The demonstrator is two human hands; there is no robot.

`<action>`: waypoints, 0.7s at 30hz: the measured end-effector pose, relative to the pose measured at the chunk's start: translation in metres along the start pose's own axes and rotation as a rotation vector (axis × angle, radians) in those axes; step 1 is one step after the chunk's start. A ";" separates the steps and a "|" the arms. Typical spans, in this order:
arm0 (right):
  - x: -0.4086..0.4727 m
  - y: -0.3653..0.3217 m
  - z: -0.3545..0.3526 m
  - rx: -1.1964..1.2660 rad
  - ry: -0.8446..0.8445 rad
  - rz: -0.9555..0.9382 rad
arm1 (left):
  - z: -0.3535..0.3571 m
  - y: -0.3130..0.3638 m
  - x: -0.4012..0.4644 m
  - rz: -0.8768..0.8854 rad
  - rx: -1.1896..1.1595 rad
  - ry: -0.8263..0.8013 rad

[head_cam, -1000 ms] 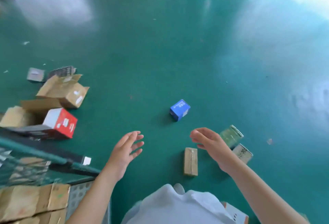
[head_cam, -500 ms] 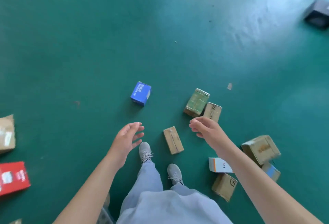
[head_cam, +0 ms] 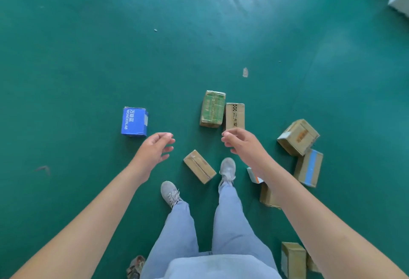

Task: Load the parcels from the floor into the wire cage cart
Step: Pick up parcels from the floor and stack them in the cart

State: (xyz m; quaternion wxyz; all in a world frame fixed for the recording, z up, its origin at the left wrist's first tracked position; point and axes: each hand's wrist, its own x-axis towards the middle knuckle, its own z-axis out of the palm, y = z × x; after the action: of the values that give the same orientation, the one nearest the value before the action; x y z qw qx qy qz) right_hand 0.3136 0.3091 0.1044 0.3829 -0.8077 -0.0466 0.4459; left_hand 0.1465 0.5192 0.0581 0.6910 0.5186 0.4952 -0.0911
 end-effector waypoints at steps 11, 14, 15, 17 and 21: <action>0.218 0.069 -0.042 0.022 -0.063 0.181 | 0.096 0.019 0.205 -0.135 0.057 0.031; 0.292 0.106 -0.045 0.018 -0.071 0.277 | 0.124 0.004 0.279 -0.207 0.027 0.070; 0.318 0.120 -0.044 0.017 -0.081 0.308 | 0.133 -0.003 0.306 -0.222 0.020 0.074; 0.370 0.150 -0.040 0.010 -0.107 0.366 | 0.151 -0.023 0.357 -0.254 0.013 0.084; 0.466 0.209 -0.024 0.047 -0.134 0.464 | 0.189 -0.073 0.452 -0.315 0.093 0.057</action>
State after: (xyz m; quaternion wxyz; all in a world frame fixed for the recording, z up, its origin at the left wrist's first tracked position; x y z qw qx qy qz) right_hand 0.5544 0.3429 -0.3455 0.2849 -0.7562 0.1250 0.5756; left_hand 0.4342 0.5097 -0.3449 0.6289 0.4685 0.5852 -0.2064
